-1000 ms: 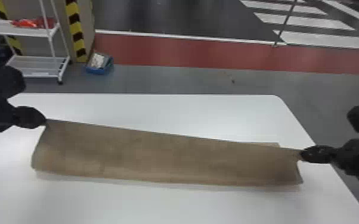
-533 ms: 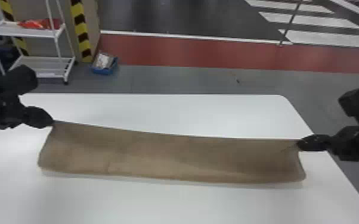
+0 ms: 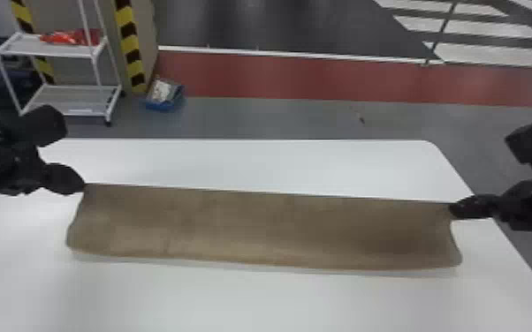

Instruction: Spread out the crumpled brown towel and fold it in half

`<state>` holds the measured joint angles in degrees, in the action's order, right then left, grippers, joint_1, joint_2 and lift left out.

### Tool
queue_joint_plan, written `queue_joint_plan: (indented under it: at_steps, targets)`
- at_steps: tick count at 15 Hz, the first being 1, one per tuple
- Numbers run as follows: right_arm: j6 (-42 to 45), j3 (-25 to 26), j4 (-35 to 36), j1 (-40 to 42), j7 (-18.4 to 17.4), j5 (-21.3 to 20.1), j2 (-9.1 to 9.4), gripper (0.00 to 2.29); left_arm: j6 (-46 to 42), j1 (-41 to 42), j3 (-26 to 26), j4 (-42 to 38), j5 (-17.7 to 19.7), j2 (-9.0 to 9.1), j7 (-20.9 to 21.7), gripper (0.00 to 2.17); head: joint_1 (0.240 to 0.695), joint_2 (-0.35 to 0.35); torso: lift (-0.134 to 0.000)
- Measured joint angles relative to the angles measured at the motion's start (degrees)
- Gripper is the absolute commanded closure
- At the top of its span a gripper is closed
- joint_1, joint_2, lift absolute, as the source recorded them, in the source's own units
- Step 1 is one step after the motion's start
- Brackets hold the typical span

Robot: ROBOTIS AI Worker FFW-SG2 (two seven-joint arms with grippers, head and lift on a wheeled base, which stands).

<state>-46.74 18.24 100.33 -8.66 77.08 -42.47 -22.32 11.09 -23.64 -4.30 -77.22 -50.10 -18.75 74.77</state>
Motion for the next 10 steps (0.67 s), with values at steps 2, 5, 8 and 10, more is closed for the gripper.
queue_joint_plan:
  at_steps: [2, 5, 8, 10]
  targets:
    - [-0.97, -0.98, -1.48, -1.56, -0.24, -0.48, -0.01, 1.93, -0.19, -0.06, 0.08, 0.51, 0.00, -0.13, -0.43, 1.78, 0.695, -0.118, -0.125]
    - [-1.76, -3.24, -3.63, -3.61, -0.55, -1.52, 0.19, 1.93, -0.37, -0.09, 0.26, 1.18, -0.27, -0.22, -1.08, 1.78, 0.695, -0.106, -0.125]
    - [-1.87, -5.24, -6.15, -6.02, -0.68, -2.89, 0.36, 1.93, -0.40, -0.09, 0.35, 1.42, -0.52, -0.09, -1.31, 1.78, 0.695, -0.100, -0.125]
    - [-1.91, -6.02, -7.87, -7.53, -0.78, -3.29, 0.42, 1.91, -0.40, -0.09, 0.35, 1.78, -0.53, -0.06, -1.47, 1.78, 0.695, -0.098, -0.125]
